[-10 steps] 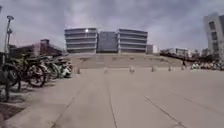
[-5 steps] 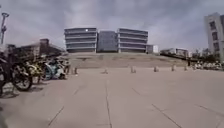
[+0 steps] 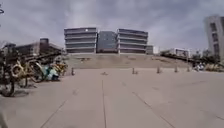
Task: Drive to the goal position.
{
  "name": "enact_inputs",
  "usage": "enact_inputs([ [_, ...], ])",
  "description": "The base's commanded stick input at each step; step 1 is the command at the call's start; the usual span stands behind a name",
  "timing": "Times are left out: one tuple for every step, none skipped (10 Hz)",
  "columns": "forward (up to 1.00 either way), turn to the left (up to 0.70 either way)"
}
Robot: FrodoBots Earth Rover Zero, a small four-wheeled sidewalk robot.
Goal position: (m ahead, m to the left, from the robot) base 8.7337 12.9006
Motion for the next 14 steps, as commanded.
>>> enact_inputs([
  [1.0, 0.0],
  [1.0, 0.0],
  [1.0, 0.0],
  [1.0, 0.0],
  [1.0, 0.0],
  [1.0, 0.0],
  [1.0, 0.0],
  [1.0, 0.0],
  [1.0, 0.0],
  [1.0, 0.0],
  [1.0, 0.03],
  [1.0, 0.36],
  [1.0, 0.4],
  [1.0, 0.4],
])
